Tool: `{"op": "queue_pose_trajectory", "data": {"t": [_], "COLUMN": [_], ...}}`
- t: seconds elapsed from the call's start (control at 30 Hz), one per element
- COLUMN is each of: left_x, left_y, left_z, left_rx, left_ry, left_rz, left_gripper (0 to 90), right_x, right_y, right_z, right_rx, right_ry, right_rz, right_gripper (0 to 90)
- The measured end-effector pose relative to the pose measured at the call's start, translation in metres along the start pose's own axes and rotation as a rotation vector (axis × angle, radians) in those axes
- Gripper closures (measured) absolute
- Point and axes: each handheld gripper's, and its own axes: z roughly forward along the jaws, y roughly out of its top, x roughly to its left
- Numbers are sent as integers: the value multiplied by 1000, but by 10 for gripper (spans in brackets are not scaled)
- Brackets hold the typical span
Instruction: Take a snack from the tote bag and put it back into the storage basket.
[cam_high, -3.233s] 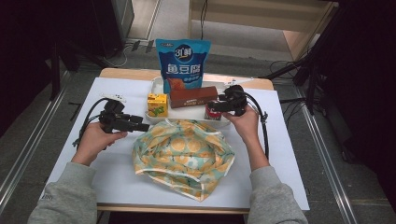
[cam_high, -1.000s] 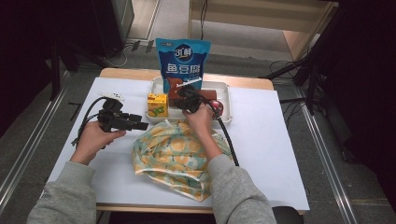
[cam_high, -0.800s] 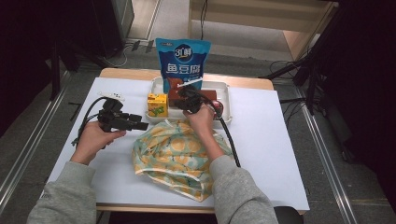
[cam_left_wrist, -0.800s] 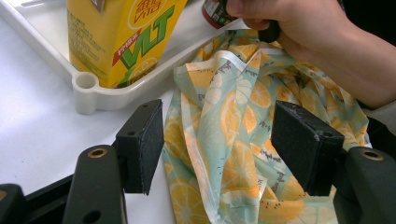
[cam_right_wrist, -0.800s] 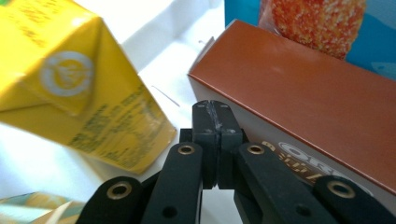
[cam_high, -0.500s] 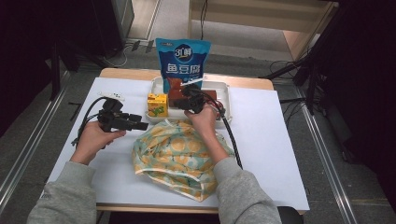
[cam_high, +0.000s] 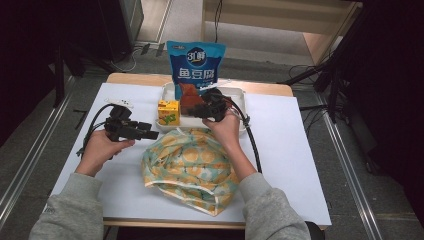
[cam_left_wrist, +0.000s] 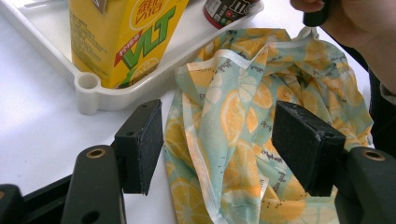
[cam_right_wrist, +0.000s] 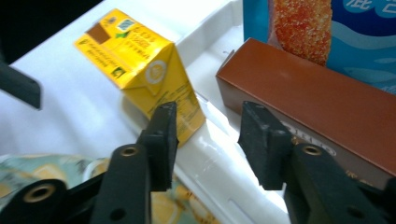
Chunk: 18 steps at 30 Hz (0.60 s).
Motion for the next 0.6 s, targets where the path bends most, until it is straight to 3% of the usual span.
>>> {"op": "queue_pose_trajectory", "data": {"t": [0.33,0.6], "left_x": [0,-1], "left_y": [0,-1], "left_z": [0,0], "left_rx": [5,10], "left_ry": [9,13], "left_rz": [-1,5], "left_gripper": [334,331], "right_x": [1,2], "right_y": [-12,-23], "right_z": [-30,-51], "right_rx": [-8,-13], "right_ry": [18,55], "right_rz": [-63,-76], "right_gripper": [511,480]}}
